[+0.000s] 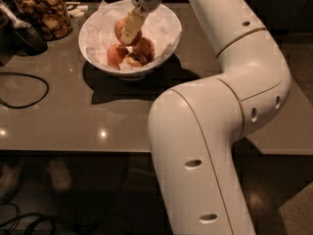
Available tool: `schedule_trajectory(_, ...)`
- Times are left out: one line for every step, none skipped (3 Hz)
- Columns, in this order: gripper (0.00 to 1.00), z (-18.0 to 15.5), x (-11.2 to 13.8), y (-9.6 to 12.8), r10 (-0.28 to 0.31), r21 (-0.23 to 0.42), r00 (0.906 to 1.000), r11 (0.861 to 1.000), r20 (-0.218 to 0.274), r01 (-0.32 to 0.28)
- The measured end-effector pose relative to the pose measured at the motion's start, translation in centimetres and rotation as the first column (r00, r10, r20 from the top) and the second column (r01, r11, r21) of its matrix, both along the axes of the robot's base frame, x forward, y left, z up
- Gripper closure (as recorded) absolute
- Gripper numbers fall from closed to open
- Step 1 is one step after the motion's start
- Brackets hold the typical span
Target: Pick apple from white bowl
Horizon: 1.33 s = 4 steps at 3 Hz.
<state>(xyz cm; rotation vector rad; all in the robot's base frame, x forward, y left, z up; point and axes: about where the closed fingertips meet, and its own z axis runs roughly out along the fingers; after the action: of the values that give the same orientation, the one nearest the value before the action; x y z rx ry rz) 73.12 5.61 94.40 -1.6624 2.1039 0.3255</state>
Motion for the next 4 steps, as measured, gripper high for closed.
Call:
schedule_trajectory(1.0, 3.2, -0.7, -0.1, -0.008, 0.014, 0.9976, 1.0, 0.069, 0.007)
schedule_trajectory(1.0, 5.6, -2.5, -0.3, 0.01, 0.054, 0.9938, 0.998, 0.111, -0.016)
schedule_trajectory(1.0, 7.0, -4.8, -0.7, 0.026, 0.086, 0.9894, 0.996, 0.143, -0.038)
schedule_trajectory(1.0, 7.5, -7.9, -1.3, 0.031, 0.121, 0.9858, 0.991, 0.165, -0.051)
